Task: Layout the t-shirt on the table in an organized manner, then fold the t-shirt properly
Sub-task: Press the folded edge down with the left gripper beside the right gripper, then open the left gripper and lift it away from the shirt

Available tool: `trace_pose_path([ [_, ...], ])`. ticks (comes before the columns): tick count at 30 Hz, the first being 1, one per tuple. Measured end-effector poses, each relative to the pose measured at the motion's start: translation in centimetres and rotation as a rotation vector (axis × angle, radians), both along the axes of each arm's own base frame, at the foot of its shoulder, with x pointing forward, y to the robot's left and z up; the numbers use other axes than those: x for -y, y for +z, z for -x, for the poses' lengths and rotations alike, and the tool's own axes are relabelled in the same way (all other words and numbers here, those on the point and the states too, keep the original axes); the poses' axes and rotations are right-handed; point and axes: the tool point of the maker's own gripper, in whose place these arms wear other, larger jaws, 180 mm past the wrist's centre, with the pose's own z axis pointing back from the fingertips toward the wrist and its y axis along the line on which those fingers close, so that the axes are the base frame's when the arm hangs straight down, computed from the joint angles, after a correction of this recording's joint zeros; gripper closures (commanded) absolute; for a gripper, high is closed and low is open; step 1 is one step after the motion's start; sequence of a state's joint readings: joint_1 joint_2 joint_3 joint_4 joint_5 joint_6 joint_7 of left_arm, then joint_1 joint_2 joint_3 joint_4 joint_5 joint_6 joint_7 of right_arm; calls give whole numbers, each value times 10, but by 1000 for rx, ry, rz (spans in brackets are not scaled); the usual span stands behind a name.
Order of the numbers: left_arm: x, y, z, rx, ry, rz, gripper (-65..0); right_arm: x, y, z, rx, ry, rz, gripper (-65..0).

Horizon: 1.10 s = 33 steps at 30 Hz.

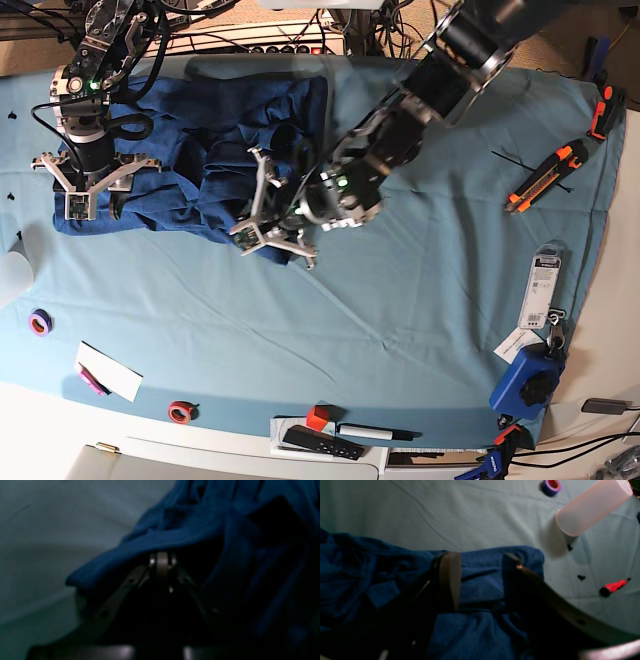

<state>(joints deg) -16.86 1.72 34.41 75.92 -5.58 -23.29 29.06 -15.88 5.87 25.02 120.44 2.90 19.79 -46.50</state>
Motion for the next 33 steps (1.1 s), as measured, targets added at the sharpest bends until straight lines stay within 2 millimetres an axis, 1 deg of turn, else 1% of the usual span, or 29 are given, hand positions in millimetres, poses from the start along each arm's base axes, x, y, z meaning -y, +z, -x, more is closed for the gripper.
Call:
trace_pose_path([
  [4, 25, -12, 3, -60, 1, 41, 0, 0, 0, 0, -3, -1, 0, -269],
  [5, 33, -13, 5, -74, -1, 57, 0, 0, -1, 0, -3, -1, 0, -269],
  [6, 37, -13, 6, -81, -9, 72, 0, 0, 0, 0, -2, -1, -1, -269],
  [7, 44, -10, 17, -107, -63, 108, 0, -1, 0, 0, -1, 1, -3, -269],
  [9, 54, -3, 31, -142, -117, 164, 0, 0, -1, 0, -3, -2, -1, -269],
  [12, 68, 21, 52, -165, -235, 289, 0, -2, -1, 0, -2, 4, -4, -269],
  [14, 68, 29, 53, -154, -268, 308, 0, -1, -1, 0, -2, 1, -2, -269],
  [15, 67, 33, 50, -144, -276, 313, 0, -1, -1, 0, -2, 1, -3, -269],
  [16, 64, 38, 45, -133, -281, 318, 0, -1, -1, 0, -2, 3, -3, -269],
  [19, 50, 58, 16, -138, -208, 350, 0, -1, -1, 0, -2, 2, -2, -269],
  [21, 33, 70, -5, -170, -150, 361, 0, -1, -1, 0, -1, 2, -2, -269],
  [22, 24, 72, -14, -189, -126, 344, 0, -1, -1, 0, -2, 2, -2, -269],
  [24, 8, 77, -27, -226, -87, 338, 0, -1, -1, 0, -1, 3, -3, -269],
  [25, 2, 80, -30, -242, -83, 347, 0, -1, 0, 0, 0, 3, -3, -269],
  [27, -12, 77, -32, -264, -81, 346, 0, -2, 2, -2, 16, 12, 1, -269],
  [31, -54, 44, -32, -318, -25, 281, 0, -6, 10, -7, 67, 38, 8, -269],
  [33, -67, 36, -28, -352, -9, 290, 0, -6, 11, -7, 69, 39, 8, -269],
])
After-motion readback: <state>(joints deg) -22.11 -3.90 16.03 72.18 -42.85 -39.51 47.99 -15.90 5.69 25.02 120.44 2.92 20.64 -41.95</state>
